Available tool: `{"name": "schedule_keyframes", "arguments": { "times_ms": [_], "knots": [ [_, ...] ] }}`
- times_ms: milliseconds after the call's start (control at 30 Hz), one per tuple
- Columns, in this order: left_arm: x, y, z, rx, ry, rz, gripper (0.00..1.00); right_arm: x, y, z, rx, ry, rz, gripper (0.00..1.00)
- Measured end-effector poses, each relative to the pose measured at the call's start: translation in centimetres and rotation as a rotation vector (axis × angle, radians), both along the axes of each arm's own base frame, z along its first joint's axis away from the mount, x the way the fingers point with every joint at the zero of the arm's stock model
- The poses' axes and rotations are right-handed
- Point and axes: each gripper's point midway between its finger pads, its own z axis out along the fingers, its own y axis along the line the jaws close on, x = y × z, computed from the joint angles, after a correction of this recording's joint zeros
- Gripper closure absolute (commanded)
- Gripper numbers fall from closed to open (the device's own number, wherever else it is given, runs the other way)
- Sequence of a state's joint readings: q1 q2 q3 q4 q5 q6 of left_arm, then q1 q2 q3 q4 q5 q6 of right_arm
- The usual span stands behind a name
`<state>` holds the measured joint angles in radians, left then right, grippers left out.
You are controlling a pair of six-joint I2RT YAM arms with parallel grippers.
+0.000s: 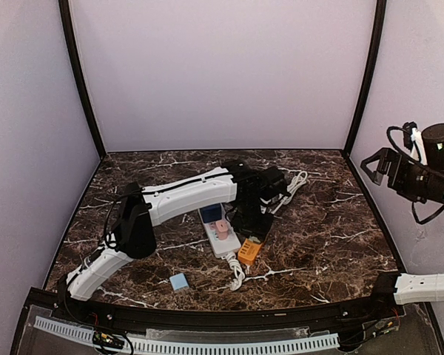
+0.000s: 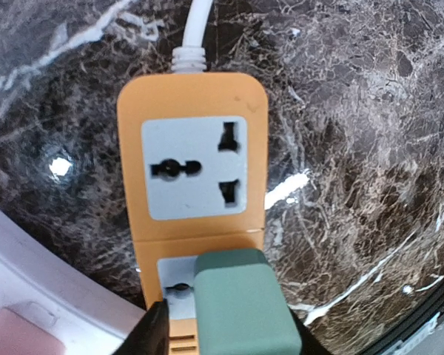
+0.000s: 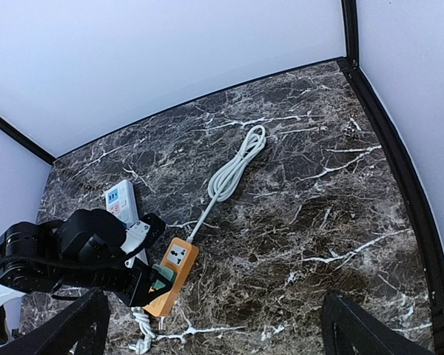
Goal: Insert the plug
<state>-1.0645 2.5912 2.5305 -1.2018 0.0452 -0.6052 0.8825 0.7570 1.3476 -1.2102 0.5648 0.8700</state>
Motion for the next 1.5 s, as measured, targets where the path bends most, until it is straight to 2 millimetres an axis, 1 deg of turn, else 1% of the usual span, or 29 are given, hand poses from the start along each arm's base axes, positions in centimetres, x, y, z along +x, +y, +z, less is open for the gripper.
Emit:
{"name": "schedule_keyframes", "arguments": {
  "times_ms": [33, 67, 167, 267, 367, 433, 500, 633, 733, 800, 867, 933, 1000, 1100, 1300, 1400, 1500],
  "knots": [
    [0.1, 0.0, 0.3, -0.004, 0.001, 0.007, 0.43, 0.1, 0.0, 0.0, 0.0, -0.002, -0.002, 0.02],
    [0.0, 0.3, 0.2, 0.004, 0.003, 0.005, 0.38, 0.1, 0.0, 0.1, 0.001, -0.005, -0.005, 0.01],
    [-0.1, 1.0, -0.5, 0.028, 0.03, 0.012, 0.28, 0.3, 0.0, 0.0, -0.004, -0.01, -0.013, 0.01],
    [-0.2, 1.3, -0.6, 0.033, 0.047, 0.015, 0.24, 0.5, 0.0, 0.0, -0.01, -0.015, -0.019, 0.01],
    [-0.2, 1.3, 0.2, 0.013, 0.056, 0.016, 0.21, 0.8, 0.1, 0.1, -0.018, -0.027, -0.024, 0.01],
    [-0.3, 1.1, 1.7, -0.018, 0.053, 0.011, 0.19, 1.1, 0.3, 0.1, -0.027, -0.034, -0.023, 0.01],
    [-0.4, 0.9, 4.0, -0.065, 0.041, 0.001, 0.17, 1.4, 0.5, 0.2, -0.038, -0.044, -0.022, 0.01],
    [-0.5, 1.0, 9.9, -0.169, -0.007, -0.016, 0.16, 2.0, 1.1, 0.5, -0.056, -0.072, -0.008, 0.01],
    [-0.8, 1.6, 14.0, -0.23, -0.048, -0.024, 0.16, 2.4, 1.7, 0.5, -0.072, -0.094, 0.014, 0.01],
    [-1.1, 2.4, 15.7, -0.242, -0.068, -0.02, 0.16, 2.7, 2.2, 0.4, -0.087, -0.104, 0.032, 0.01],
    [-1.5, 3.7, 16.7, -0.229, -0.078, -0.014, 0.17, 3.1, 2.7, 0.3, -0.101, -0.111, 0.052, 0.01],
    [-1.9, 5.2, 17.0, -0.195, -0.082, 0.0, 0.19, 3.4, 3.3, 0.2, -0.113, -0.119, 0.07, 0.01],
    [-2.5, 6.9, 16.6, -0.152, -0.075, 0.017, 0.21, 3.8, 3.9, 0.2, -0.124, -0.133, 0.086, 0.01],
    [-3.6, 10.0, 15.2, -0.06, -0.054, 0.064, 0.22, 4.3, 4.9, -0.1, -0.137, -0.142, 0.111, 0.01],
    [-6.4, 15.7, 12.9, 0.06, -0.009, 0.173, 0.23, 5.1, 7.2, -1.8, -0.165, -0.125, 0.187, 0.01],
    [-7.8, 17.9, 12.6, 0.081, 0.012, 0.239, 0.23, 5.3, 8.1, -2.7, -0.176, -0.112, 0.219, 0.01],
    [-8.7, 19.5, 12.2, 0.096, 0.032, 0.309, 0.24, 5.5, 8.8, -3.0, -0.172, -0.114, 0.244, 0.01]
  ]
}}
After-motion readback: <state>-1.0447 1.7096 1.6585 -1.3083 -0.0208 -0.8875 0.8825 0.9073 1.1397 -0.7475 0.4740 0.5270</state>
